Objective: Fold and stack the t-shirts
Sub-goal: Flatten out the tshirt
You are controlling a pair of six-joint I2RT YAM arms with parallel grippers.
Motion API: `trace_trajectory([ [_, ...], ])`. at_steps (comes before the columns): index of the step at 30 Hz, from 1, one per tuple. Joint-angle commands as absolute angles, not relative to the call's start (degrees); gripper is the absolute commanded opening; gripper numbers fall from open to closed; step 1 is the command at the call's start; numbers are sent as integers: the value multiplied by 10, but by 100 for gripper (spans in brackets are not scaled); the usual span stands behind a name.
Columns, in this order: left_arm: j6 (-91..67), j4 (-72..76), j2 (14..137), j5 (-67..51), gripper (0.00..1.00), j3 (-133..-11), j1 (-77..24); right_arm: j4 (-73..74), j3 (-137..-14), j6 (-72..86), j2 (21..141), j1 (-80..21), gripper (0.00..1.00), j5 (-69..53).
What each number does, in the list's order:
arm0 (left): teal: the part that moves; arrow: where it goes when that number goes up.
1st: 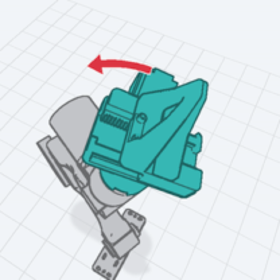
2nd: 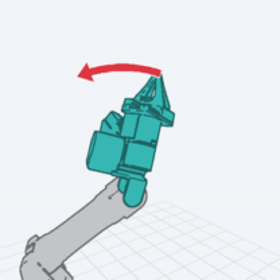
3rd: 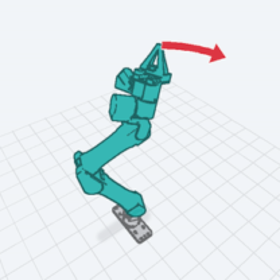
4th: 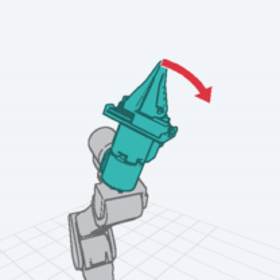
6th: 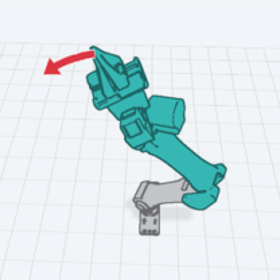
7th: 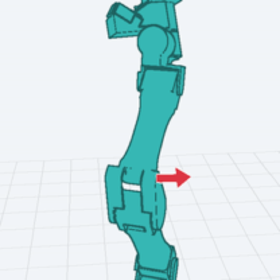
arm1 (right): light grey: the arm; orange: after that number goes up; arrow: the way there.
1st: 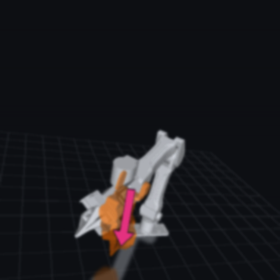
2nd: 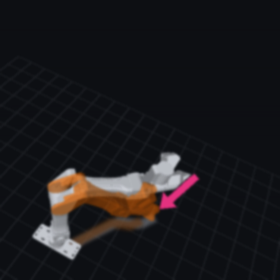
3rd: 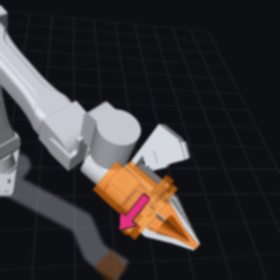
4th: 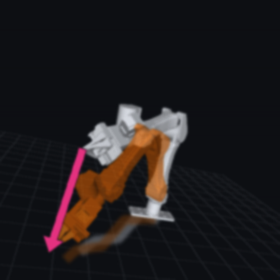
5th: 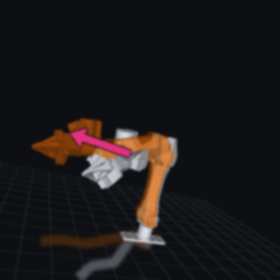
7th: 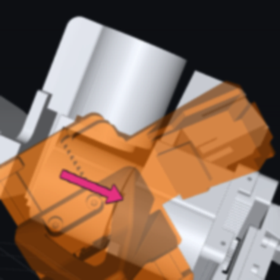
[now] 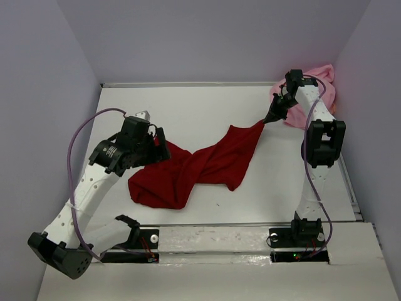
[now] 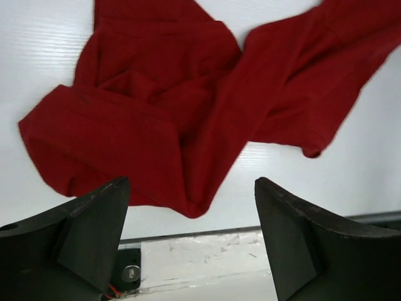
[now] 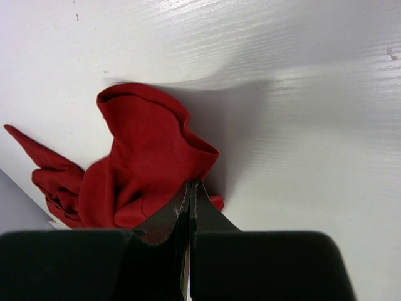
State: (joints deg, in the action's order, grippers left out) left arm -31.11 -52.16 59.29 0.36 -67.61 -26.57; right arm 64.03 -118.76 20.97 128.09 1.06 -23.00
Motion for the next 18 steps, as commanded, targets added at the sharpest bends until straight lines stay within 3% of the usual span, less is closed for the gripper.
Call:
trace_trajectory([
  [1, -300, -527, 645, 94, 90, -664, -258, 640, -1214, 209, 1281, 12, 0, -240],
  [8, -269, -441, 710, -18, 90, -594, -186, 636, -1210, 206, 1277, 12, 0, -246],
  [18, -163, -447, 824, 25, 86, -671, -172, 626, -1201, 208, 1277, 12, 0, -255],
])
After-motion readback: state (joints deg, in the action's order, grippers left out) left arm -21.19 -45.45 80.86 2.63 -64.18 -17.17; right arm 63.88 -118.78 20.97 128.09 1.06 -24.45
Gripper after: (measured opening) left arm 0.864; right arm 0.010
